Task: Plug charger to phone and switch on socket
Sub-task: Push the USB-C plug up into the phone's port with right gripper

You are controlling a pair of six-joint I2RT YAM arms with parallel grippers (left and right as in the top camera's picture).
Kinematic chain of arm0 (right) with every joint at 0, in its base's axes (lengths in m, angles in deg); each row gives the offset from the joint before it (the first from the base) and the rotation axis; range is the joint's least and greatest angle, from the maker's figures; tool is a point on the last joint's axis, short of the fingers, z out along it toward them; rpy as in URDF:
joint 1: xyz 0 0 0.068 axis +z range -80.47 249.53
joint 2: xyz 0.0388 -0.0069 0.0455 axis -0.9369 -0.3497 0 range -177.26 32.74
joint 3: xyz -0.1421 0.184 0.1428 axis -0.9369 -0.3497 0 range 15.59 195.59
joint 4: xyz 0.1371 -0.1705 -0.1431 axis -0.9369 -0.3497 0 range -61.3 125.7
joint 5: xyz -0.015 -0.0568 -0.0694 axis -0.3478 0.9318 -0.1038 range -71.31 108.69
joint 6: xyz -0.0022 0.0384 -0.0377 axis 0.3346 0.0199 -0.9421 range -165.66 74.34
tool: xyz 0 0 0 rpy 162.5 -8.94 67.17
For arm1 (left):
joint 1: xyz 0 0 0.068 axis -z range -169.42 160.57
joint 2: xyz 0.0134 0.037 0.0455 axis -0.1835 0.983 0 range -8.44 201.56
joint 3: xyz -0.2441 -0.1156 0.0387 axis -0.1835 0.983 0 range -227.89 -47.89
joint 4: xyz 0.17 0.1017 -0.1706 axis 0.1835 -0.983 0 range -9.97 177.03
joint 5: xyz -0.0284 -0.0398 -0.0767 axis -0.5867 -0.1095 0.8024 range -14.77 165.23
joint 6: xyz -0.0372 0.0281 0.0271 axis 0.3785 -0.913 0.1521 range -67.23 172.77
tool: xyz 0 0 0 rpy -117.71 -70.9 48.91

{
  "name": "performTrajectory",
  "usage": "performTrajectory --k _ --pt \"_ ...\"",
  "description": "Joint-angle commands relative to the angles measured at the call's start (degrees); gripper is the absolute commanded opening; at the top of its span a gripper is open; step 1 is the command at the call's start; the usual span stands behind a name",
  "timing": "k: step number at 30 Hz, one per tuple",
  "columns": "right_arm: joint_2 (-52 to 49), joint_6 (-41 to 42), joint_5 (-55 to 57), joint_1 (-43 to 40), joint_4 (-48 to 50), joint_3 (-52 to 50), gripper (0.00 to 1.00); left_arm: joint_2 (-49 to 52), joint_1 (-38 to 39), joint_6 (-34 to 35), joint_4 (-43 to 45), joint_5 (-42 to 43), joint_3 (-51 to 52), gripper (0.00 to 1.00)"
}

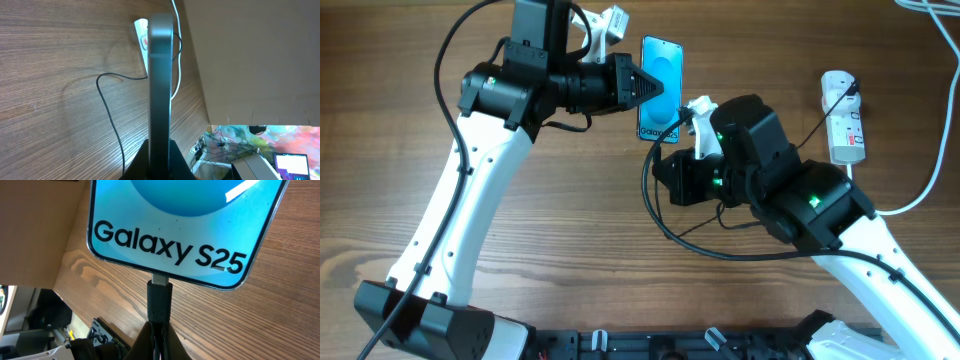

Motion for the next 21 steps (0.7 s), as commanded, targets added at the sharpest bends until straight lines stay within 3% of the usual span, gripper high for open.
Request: performTrajectory --k 1,16,21 --pt "0.66 0.15 0.07 0.22 1.01 0.81 0.05 -0.11 -0.07 -1.49 0.37 1.77 -0.37 0.04" --pt "0.63 3.02 2.73 0.22 2.38 0.81 0.05 -0.13 -0.07 -1.31 0.00 1.99 -0.37 0.04" --pt "0.63 -1.01 3.15 0.22 3.93 0.81 0.05 -0.11 -0.07 -1.31 -0.94 2.01 -0.37 0.04"
